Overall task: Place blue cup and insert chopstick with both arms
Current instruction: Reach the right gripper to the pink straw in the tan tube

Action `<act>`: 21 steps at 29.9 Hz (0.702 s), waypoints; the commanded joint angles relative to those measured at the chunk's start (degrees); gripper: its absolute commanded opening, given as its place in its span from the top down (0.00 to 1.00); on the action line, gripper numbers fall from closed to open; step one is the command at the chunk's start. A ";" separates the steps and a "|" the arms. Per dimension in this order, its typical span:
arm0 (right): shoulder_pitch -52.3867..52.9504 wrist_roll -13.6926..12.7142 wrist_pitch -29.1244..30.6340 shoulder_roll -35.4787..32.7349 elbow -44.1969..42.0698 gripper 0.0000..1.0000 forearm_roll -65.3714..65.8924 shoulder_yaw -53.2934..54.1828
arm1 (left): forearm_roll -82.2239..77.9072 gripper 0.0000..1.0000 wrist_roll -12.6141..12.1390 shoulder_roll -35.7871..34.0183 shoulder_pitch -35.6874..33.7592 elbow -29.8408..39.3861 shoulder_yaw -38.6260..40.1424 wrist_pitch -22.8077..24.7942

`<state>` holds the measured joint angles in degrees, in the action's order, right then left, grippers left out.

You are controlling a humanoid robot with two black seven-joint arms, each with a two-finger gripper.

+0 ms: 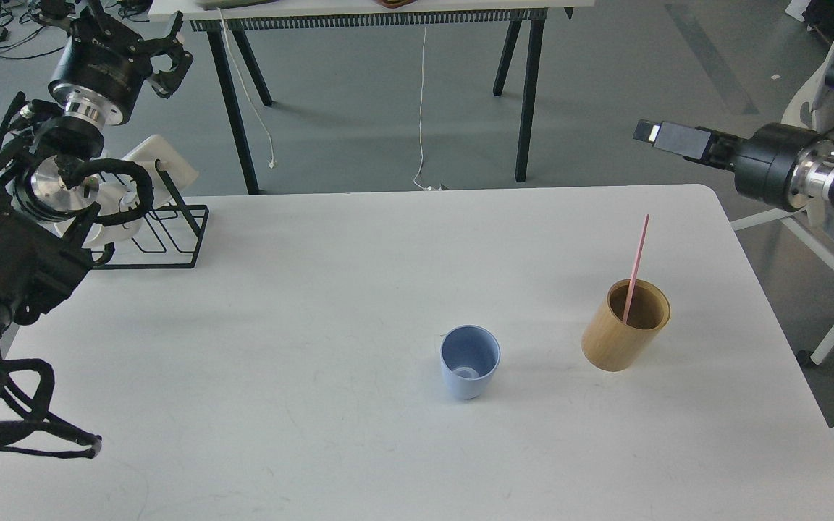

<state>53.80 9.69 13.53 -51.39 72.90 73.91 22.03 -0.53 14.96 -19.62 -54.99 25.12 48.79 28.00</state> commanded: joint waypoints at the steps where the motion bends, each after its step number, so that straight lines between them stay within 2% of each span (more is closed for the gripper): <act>1: -0.62 0.07 -4.20 -0.02 0.93 0.04 3.34 -4.80 | 0.09 0.00 -0.02 -0.07 -0.03 0.02 -0.01 0.00; 4: -2.20 0.07 -5.18 0.15 1.02 0.08 3.52 -6.21 | 0.00 0.00 0.07 -0.07 -0.03 0.28 -0.01 0.00; 8: -4.66 0.07 -7.37 0.77 1.19 0.19 6.15 -6.83 | 0.09 0.00 0.24 -0.07 -0.03 0.28 -0.01 0.00; 12: -6.42 -0.54 -7.90 2.17 0.66 0.39 9.23 -7.09 | 0.00 0.00 0.24 -0.07 0.06 0.20 0.17 0.00; 14: -6.95 -0.72 -7.90 2.79 0.84 0.46 9.32 -7.09 | 0.00 0.00 0.24 -0.07 0.06 0.20 0.08 0.00; 17: -6.95 -1.07 -7.90 3.49 0.49 0.48 9.33 -7.18 | 0.00 0.00 0.07 -0.16 -0.03 0.20 -0.01 0.00; 21: -7.39 -1.16 -7.90 3.50 0.75 0.59 9.85 -7.18 | 0.00 0.00 0.07 -0.33 -0.12 0.20 -0.10 0.00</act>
<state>46.67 8.57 5.62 -47.92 73.45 83.30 14.86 -0.51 15.06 -19.84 -54.99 25.32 48.74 28.00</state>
